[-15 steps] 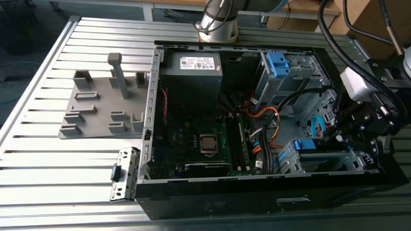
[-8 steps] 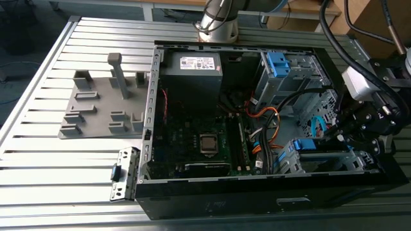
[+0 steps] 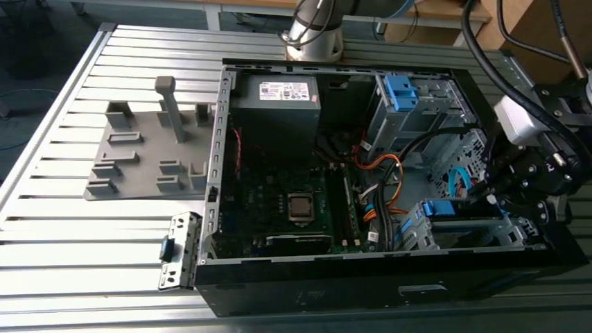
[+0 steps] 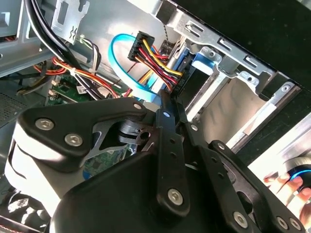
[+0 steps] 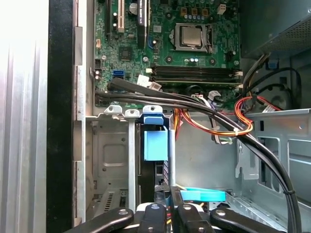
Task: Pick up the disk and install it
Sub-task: 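Insert the second disk wire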
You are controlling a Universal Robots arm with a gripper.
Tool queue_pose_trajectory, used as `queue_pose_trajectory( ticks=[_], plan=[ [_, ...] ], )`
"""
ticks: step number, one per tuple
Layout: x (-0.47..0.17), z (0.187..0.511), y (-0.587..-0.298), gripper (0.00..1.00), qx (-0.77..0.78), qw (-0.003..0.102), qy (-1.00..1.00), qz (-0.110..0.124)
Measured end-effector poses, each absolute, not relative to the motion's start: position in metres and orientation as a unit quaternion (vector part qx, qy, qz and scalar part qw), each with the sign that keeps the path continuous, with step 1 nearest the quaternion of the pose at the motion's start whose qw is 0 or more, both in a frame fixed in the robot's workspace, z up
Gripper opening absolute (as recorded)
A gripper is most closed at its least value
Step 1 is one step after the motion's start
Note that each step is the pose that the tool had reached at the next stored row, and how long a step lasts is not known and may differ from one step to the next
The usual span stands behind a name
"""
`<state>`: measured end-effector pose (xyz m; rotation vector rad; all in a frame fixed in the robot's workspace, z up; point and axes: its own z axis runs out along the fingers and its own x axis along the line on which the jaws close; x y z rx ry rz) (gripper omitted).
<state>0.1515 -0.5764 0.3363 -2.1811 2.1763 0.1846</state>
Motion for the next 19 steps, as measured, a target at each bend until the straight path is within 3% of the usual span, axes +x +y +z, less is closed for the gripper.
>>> queue_pose_trajectory(
  ticks=[19],
  plan=[
    [0.1514,0.3293,-0.5792,0.16,-0.706,0.028,0.705,0.06]
  ],
)
